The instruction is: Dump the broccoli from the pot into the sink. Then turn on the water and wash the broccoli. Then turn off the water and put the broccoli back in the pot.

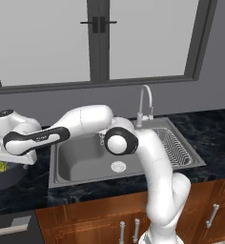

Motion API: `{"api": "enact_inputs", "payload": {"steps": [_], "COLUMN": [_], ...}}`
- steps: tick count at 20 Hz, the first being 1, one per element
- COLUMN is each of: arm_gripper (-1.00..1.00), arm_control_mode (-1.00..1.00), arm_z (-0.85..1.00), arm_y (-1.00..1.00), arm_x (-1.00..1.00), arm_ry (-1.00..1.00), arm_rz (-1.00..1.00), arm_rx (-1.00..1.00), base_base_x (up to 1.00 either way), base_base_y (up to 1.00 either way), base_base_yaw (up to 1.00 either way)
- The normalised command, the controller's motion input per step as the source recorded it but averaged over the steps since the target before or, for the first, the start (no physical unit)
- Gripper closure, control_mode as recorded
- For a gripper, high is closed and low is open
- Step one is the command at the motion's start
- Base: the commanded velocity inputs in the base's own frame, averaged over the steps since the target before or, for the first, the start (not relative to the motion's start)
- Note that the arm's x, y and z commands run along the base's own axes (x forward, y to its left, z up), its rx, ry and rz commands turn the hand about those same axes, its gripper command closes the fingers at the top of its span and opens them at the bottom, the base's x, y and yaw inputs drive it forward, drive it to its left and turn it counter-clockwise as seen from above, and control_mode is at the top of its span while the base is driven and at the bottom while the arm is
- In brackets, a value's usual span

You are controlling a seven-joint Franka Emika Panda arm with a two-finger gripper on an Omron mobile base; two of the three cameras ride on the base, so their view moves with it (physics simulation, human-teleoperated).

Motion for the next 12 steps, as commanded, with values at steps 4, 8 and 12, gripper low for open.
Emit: {"api": "enact_inputs", "payload": {"steps": [4, 8, 12], "arm_gripper": [-1.0, -1.0, -1.0], "arm_control_mode": [-1.0, -1.0, -1.0], "arm_z": [-0.18, -0.08, -0.33], "arm_y": [0.05, 0.08, 0.07], "arm_x": [0.15, 0.14, -0.01], "arm_ry": [0.0, 0.0, 0.0], "arm_rz": [0.0, 0.0, -0.01], "arm_rx": [0.0, 0.0, -0.02], "base_base_x": [0.0, 0.0, 0.0], "base_base_y": [0.0, 0.0, 0.0], "base_base_yaw": [0.0, 0.0, 0.0]}}
